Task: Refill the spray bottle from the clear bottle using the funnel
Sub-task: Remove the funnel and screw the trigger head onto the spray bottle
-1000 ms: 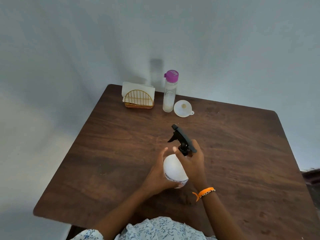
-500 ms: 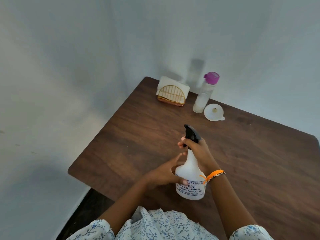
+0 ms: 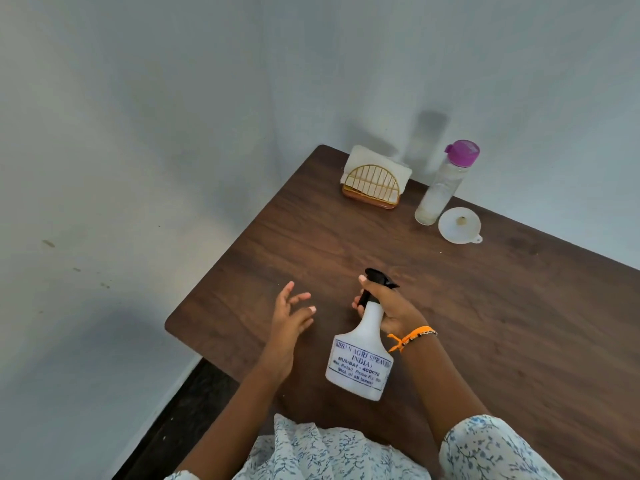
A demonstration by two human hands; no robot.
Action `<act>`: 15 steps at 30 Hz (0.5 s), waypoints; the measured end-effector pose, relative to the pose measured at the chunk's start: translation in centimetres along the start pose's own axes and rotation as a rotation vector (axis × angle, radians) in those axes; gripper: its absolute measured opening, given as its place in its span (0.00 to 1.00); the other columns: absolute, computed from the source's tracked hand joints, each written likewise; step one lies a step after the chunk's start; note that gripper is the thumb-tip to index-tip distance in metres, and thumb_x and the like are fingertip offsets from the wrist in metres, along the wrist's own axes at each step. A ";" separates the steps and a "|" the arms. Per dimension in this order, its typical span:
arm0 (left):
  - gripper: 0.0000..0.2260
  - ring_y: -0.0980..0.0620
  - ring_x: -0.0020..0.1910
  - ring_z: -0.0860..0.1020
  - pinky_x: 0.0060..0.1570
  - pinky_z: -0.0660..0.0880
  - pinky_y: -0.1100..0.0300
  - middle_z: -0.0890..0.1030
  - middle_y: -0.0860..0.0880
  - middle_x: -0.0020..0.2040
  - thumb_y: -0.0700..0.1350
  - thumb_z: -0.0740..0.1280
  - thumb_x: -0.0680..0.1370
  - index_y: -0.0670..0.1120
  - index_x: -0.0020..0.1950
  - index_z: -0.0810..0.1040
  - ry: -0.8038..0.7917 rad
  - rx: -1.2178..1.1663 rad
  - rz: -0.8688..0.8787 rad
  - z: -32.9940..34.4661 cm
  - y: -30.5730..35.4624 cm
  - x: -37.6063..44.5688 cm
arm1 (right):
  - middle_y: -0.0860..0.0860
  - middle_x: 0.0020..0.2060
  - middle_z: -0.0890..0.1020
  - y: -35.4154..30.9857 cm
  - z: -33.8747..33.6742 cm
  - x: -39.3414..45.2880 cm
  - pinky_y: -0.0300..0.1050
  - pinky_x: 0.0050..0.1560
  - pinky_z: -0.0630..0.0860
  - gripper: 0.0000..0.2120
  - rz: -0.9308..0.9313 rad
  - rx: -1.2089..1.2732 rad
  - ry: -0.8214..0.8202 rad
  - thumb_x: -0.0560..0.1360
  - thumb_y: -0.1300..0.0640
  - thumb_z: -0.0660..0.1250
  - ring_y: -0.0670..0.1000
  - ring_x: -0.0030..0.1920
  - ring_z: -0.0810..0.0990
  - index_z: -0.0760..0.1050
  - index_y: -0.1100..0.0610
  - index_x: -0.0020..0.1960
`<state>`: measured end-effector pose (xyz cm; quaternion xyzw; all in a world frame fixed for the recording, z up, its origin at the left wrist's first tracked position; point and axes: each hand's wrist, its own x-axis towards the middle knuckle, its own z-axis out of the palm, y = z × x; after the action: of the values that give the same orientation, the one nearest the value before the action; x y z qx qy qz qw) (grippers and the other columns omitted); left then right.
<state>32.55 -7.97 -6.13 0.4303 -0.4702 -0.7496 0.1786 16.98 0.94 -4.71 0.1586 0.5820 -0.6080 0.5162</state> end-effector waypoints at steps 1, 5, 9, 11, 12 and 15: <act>0.25 0.51 0.55 0.76 0.59 0.73 0.53 0.76 0.50 0.54 0.35 0.62 0.77 0.49 0.71 0.62 0.006 0.015 -0.016 0.4 0.0 0.1 | 0.55 0.32 0.73 -0.2 -0.6 -0.2 0.39 0.25 0.77 0.08 0.005 0.050 -0.023 0.74 0.58 0.67 0.52 0.33 0.75 0.71 0.62 0.43; 0.20 0.54 0.47 0.77 0.57 0.73 0.54 0.77 0.51 0.46 0.39 0.63 0.77 0.50 0.67 0.65 -0.052 0.166 -0.094 2.7 -0.4 0.0 | 0.55 0.34 0.73 -0.3 -4.3 -1.7 0.43 0.30 0.80 0.07 0.017 0.283 -0.039 0.75 0.60 0.66 0.51 0.38 0.75 0.71 0.61 0.40; 0.20 0.54 0.46 0.77 0.52 0.74 0.58 0.77 0.50 0.47 0.39 0.63 0.77 0.50 0.68 0.65 -0.250 0.377 -0.094 5.7 -2.0 -1.0 | 0.55 0.34 0.72 -0.1 -9.4 -3.3 0.44 0.27 0.79 0.08 0.019 0.411 0.141 0.76 0.61 0.63 0.50 0.36 0.73 0.70 0.61 0.39; 0.20 0.55 0.46 0.77 0.54 0.73 0.58 0.78 0.50 0.49 0.40 0.64 0.77 0.50 0.67 0.65 -0.330 0.461 -0.080 7.0 -2.5 -1.3 | 0.56 0.34 0.72 -0.1 -11.4 -4.0 0.43 0.25 0.79 0.07 0.022 0.397 0.221 0.75 0.60 0.65 0.51 0.35 0.73 0.70 0.61 0.40; 0.20 0.55 0.46 0.77 0.54 0.73 0.58 0.78 0.49 0.49 0.40 0.64 0.77 0.51 0.67 0.66 -0.362 0.489 -0.072 7.6 -2.6 -1.4 | 0.56 0.34 0.72 -0.1 -12.2 -4.2 0.42 0.24 0.78 0.07 0.018 0.369 0.252 0.75 0.60 0.66 0.51 0.35 0.73 0.71 0.61 0.41; 0.20 0.56 0.45 0.77 0.54 0.73 0.59 0.78 0.50 0.49 0.40 0.64 0.77 0.51 0.67 0.66 -0.439 0.537 -0.077 9.2 -2.9 -1.4 | 0.54 0.32 0.72 -0.2 -13.6 -4.4 0.39 0.23 0.76 0.08 -0.010 0.210 0.339 0.73 0.58 0.69 0.50 0.29 0.74 0.71 0.60 0.45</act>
<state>26.30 -0.52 -6.19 0.3077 -0.6614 -0.6799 -0.0751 13.12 14.66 -4.84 0.3089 0.5948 -0.6325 0.3882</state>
